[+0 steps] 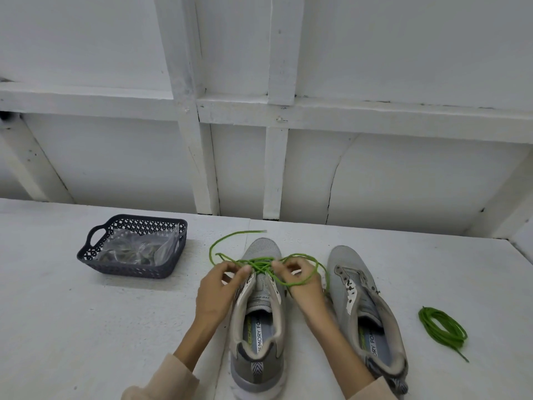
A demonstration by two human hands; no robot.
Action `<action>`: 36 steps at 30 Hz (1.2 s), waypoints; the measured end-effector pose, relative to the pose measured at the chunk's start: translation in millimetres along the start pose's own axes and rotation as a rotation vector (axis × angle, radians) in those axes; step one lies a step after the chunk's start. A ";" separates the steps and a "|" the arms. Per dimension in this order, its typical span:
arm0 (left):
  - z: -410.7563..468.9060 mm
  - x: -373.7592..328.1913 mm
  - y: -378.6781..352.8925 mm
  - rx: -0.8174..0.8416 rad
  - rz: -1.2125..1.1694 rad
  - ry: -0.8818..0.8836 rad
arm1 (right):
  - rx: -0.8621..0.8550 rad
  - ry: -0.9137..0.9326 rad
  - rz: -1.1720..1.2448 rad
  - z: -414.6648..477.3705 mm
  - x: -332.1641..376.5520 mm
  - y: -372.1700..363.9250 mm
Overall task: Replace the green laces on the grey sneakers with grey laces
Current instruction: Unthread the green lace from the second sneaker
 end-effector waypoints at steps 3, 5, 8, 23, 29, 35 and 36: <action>-0.2 -1.0 -4.8 -0.015 0.000 -0.042 | 0.053 0.050 -0.027 1.3 -2.1 -4.8; 0.4 -3.0 0.2 -0.107 -0.102 -0.022 | -0.108 0.072 0.014 2.7 -0.5 2.5; 1.7 -2.8 7.7 -0.163 -0.182 0.020 | -0.299 0.057 0.153 0.3 0.5 11.7; -0.6 -1.9 -3.5 0.023 -0.036 0.006 | -0.008 0.007 0.113 -3.7 2.6 -2.4; -5.0 -5.1 1.3 -0.176 -0.174 0.002 | -0.332 0.081 0.207 -5.4 0.6 7.0; 2.8 1.2 -7.4 0.015 -0.006 0.016 | 0.049 -0.029 0.177 -5.0 -2.7 -7.4; 3.1 0.5 -7.6 0.001 -0.014 0.004 | 0.037 -0.023 0.166 -4.4 -2.9 -7.4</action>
Point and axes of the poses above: each hand's wrist, its own z-axis towards the middle knuckle, its own y-axis out of the back of the hand, x = y × z, the point moved 2 cm from there along z, towards the middle knuckle, and after that the axes turned 14 degrees about y, right-handed, at the moved point
